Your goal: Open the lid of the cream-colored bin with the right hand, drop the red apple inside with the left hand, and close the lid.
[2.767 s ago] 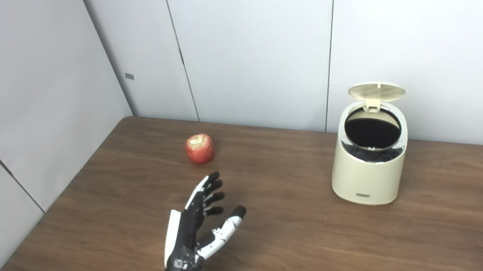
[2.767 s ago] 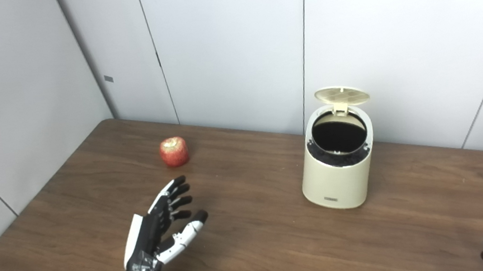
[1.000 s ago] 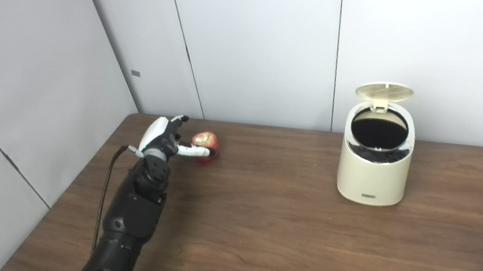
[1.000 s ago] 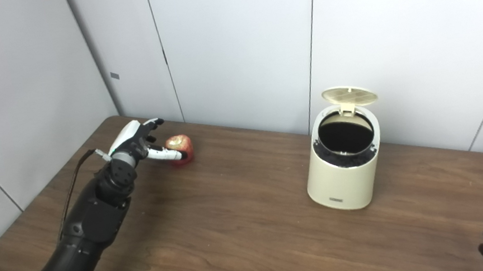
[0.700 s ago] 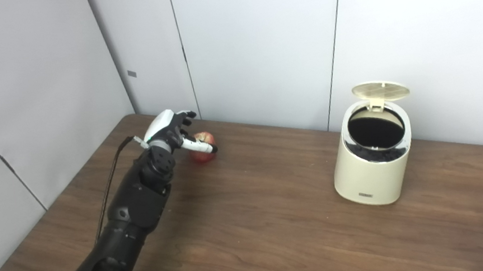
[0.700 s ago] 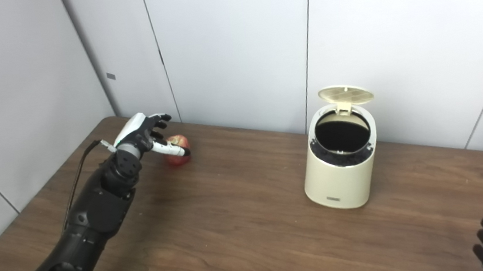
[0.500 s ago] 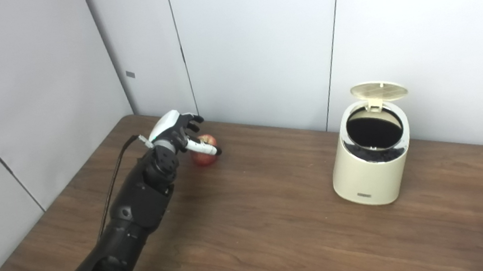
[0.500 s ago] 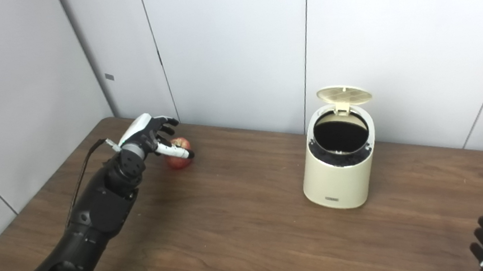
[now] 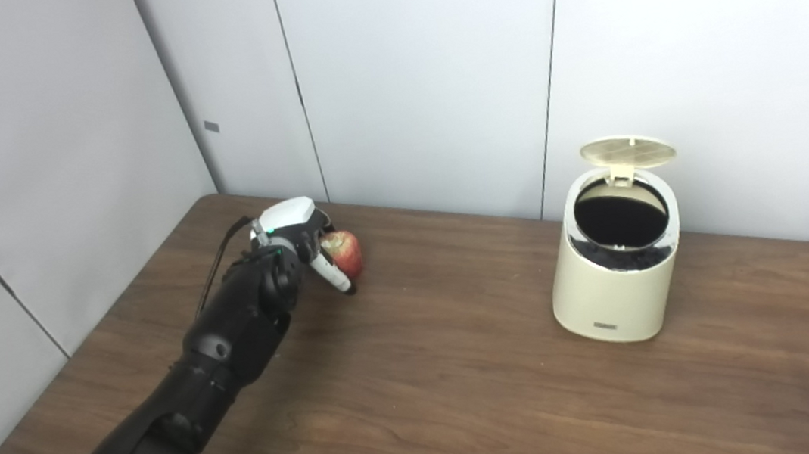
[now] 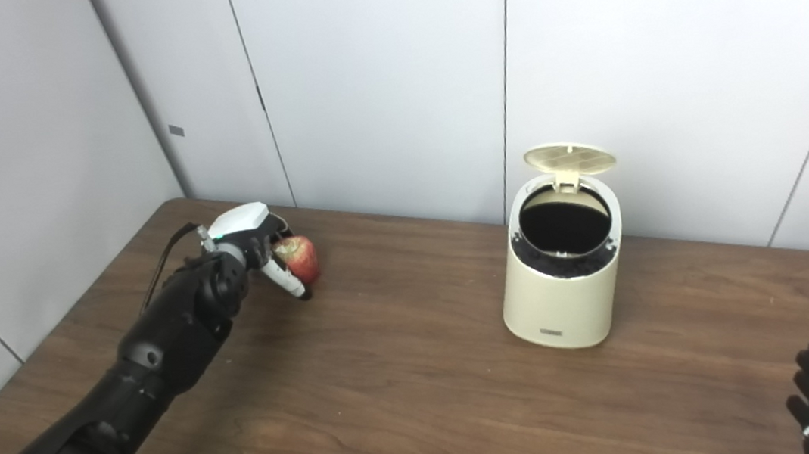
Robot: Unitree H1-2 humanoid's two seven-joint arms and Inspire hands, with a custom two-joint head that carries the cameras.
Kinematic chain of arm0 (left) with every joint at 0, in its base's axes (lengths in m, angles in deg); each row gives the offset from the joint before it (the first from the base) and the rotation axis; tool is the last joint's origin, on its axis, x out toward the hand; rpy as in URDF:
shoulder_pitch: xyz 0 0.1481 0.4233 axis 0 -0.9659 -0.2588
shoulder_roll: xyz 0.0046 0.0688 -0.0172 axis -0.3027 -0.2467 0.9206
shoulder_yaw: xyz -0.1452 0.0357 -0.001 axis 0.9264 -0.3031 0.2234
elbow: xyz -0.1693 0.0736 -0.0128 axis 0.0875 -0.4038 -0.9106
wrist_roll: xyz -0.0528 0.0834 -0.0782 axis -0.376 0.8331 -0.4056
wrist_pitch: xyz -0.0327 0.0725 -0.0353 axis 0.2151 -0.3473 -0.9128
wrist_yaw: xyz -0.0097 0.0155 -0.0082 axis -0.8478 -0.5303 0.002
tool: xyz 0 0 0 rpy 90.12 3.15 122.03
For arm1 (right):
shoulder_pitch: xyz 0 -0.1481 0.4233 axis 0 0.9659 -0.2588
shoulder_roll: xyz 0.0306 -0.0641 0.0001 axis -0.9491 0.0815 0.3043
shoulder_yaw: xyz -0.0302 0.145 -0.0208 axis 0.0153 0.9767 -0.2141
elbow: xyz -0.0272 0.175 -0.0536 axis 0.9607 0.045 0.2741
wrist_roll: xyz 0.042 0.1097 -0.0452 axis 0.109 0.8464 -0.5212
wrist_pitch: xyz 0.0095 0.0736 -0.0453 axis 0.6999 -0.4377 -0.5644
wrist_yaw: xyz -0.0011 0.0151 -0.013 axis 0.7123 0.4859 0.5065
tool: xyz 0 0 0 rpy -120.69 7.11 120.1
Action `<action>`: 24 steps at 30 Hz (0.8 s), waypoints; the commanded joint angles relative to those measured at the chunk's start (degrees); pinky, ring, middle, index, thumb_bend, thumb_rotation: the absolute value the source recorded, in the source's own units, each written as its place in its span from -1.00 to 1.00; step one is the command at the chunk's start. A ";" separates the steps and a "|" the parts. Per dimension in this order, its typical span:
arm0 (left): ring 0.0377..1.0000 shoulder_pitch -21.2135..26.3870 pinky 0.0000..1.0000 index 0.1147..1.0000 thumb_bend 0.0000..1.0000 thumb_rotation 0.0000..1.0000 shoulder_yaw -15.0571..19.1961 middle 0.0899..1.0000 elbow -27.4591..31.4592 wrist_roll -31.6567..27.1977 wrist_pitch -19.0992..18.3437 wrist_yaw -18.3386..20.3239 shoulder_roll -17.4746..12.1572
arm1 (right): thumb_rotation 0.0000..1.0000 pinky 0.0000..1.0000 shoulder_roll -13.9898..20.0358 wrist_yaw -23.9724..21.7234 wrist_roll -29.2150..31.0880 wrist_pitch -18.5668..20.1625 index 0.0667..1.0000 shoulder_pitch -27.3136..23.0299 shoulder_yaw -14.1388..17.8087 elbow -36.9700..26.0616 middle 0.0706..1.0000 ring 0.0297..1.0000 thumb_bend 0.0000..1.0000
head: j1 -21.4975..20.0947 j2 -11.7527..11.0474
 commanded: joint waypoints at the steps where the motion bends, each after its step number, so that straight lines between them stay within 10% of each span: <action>1: 0.49 2.63 0.31 0.42 0.73 -0.86 0.50 0.53 0.22 2.20 -0.21 0.40 -1.22 | 0.81 1.00 0.37 -0.23 0.93 -1.87 0.85 -1.47 0.83 -1.99 0.90 0.99 -0.14 | 0.05 0.08; 6: 0.35 1.93 0.22 0.26 0.56 -0.98 1.27 0.38 2.44 0.78 -0.08 -0.01 -0.99 | 0.82 1.00 0.31 -0.22 1.07 -1.97 0.88 -1.53 0.97 -1.78 0.92 1.00 -0.16 | -0.42 0.48; 9: 0.22 1.33 0.08 -0.13 0.07 -0.94 1.56 0.21 3.93 0.49 0.54 -2.69 -0.85 | 0.85 1.00 -0.04 -0.07 1.31 -1.50 0.92 -1.46 0.81 -1.94 0.94 1.00 -0.18 | -0.62 0.68; 24: -0.09 -2.98 -0.02 -0.23 0.00 -1.00 9.91 -0.06 15.00 -5.05 0.73 -10.52 2.70 | 0.98 1.00 -0.62 -0.03 0.40 -1.94 0.94 -0.78 0.43 -1.07 0.98 1.00 -0.33 | -6.04 1.09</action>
